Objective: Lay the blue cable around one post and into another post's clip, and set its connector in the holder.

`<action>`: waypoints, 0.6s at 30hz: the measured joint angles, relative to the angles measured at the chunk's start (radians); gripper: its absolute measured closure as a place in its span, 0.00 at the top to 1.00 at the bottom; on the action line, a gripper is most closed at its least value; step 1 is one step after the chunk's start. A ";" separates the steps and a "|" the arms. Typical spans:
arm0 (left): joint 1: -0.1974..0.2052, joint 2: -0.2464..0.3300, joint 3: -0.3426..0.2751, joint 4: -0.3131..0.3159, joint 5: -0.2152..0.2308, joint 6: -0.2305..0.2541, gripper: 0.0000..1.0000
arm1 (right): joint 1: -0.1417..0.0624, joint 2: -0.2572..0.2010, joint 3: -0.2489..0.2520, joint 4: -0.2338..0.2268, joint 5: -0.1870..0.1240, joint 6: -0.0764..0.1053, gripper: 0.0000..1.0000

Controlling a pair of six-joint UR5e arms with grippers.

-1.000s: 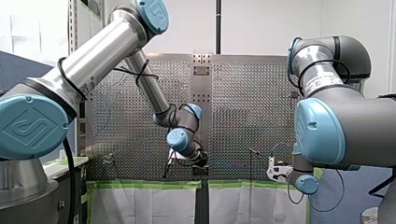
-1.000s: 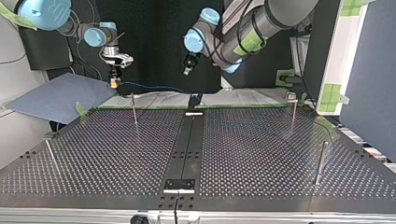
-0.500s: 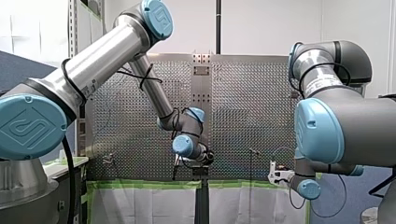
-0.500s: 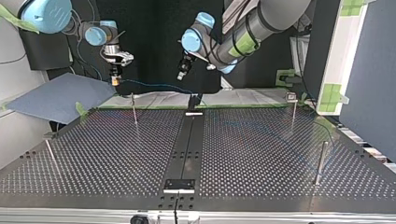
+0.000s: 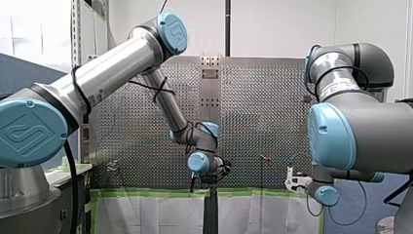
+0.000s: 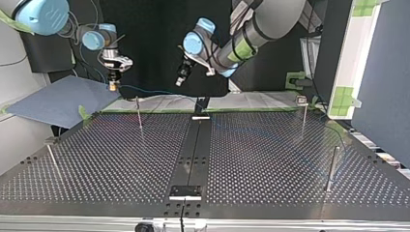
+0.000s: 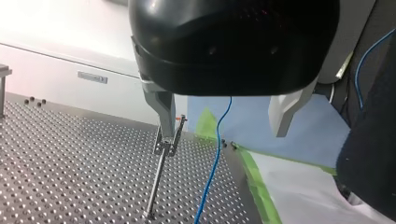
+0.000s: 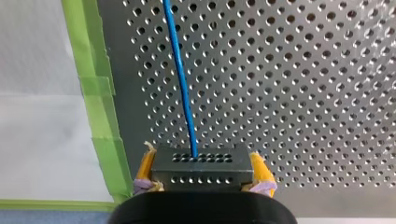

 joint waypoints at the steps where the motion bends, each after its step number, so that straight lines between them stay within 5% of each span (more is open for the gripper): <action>1: -0.001 -0.004 0.006 0.008 0.000 0.000 1.00 | -0.002 0.000 -0.002 0.000 -0.003 0.004 0.00; 8: -0.008 -0.014 0.022 0.063 -0.009 0.002 1.00 | -0.015 0.001 -0.008 -0.014 -0.031 0.040 0.00; 18: -0.003 -0.036 0.040 0.145 -0.028 0.010 1.00 | -0.016 0.002 -0.008 -0.006 -0.033 0.046 0.00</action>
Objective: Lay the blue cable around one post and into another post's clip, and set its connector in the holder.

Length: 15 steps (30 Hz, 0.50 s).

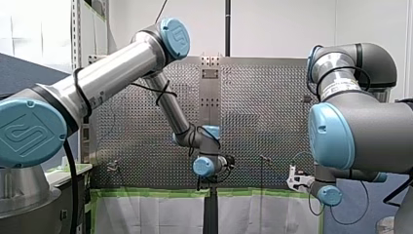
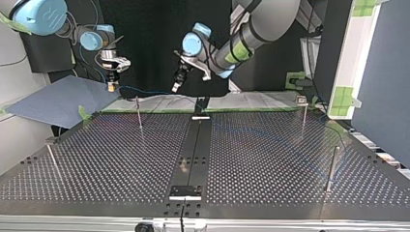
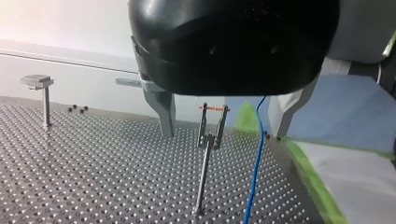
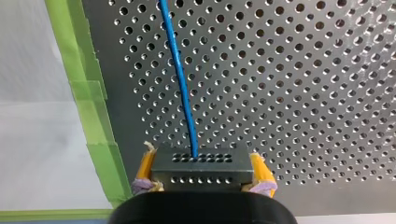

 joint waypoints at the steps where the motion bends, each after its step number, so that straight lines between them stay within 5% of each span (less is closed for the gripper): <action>1: 0.001 -0.006 0.005 0.007 -0.001 0.003 1.00 | 0.000 0.000 0.000 0.002 0.000 0.000 0.00; 15: 0.007 -0.077 0.084 0.119 -0.005 0.020 1.00 | 0.004 0.001 0.000 0.012 0.000 -0.002 0.00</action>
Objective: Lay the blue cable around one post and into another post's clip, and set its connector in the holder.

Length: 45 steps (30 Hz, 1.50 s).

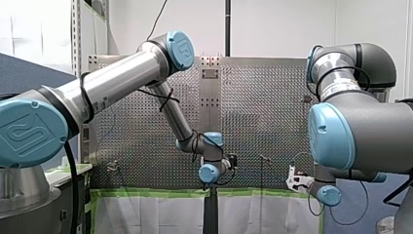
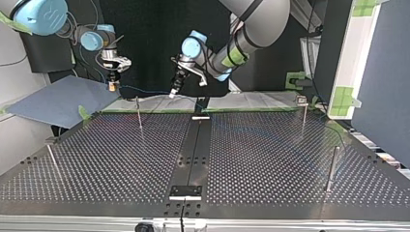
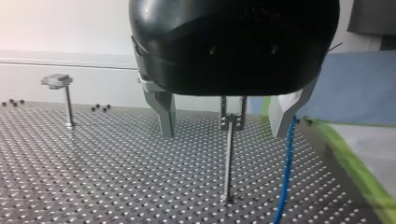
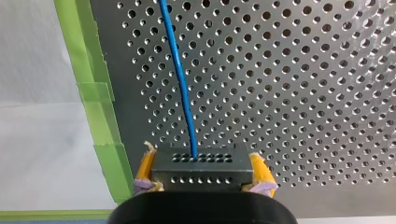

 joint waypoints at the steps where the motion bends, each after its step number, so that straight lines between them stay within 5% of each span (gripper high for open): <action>1: 0.001 -0.003 0.003 0.008 0.000 0.000 1.00 | 0.000 0.000 0.000 0.000 0.000 0.000 0.00; 8: -0.004 -0.046 0.045 0.065 -0.001 0.016 1.00 | 0.001 0.001 0.000 -0.003 0.000 -0.001 0.00; 18: -0.023 -0.062 0.064 0.136 -0.011 0.099 1.00 | 0.002 0.002 0.000 -0.005 0.000 -0.003 0.00; 34: -0.053 -0.053 0.026 0.047 -0.006 0.195 1.00 | -0.007 0.002 0.000 -0.013 0.004 0.006 0.00; 45: -0.041 -0.053 0.019 0.052 -0.018 0.161 1.00 | -0.008 0.002 0.000 -0.013 0.006 0.006 0.00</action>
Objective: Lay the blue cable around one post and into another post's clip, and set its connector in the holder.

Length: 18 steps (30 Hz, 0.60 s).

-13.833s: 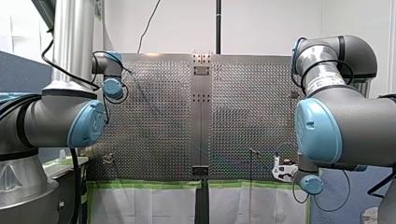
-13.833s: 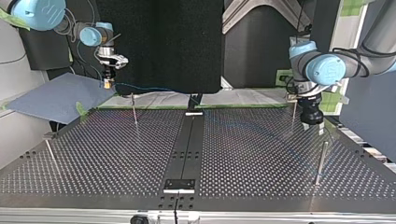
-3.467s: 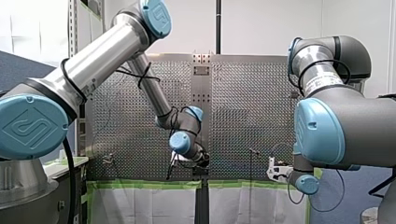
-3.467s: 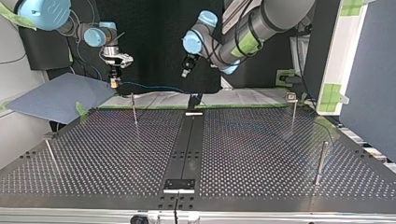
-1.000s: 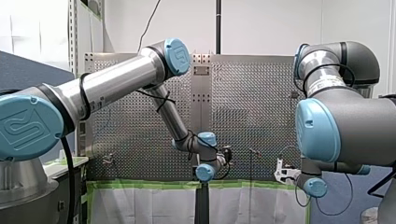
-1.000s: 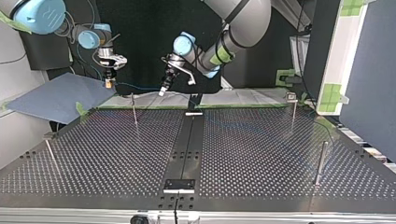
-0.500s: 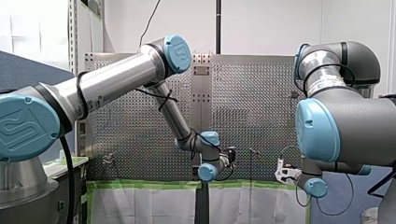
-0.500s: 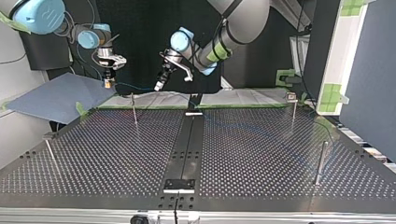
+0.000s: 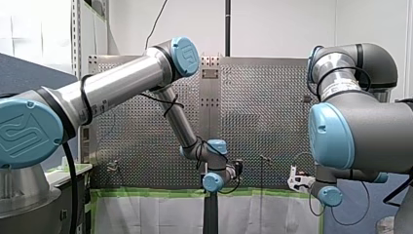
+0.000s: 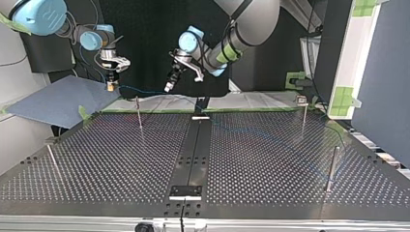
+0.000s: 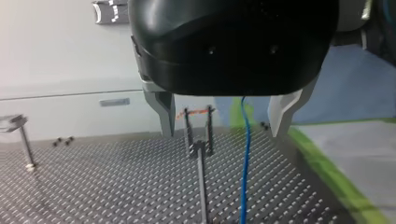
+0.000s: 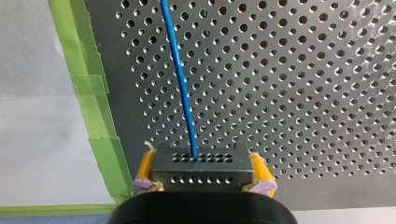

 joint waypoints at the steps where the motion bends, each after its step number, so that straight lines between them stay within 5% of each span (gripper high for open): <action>1: 0.001 0.000 0.002 0.007 -0.004 -0.004 1.00 | 0.000 0.000 0.000 0.000 0.000 0.000 0.00; 8: 0.006 -0.001 0.030 0.025 -0.020 -0.010 1.00 | 0.002 0.000 0.000 0.000 0.000 -0.002 0.00; 18: 0.007 -0.002 0.035 -0.045 -0.053 0.043 1.00 | 0.004 0.000 0.000 0.000 0.000 -0.003 0.00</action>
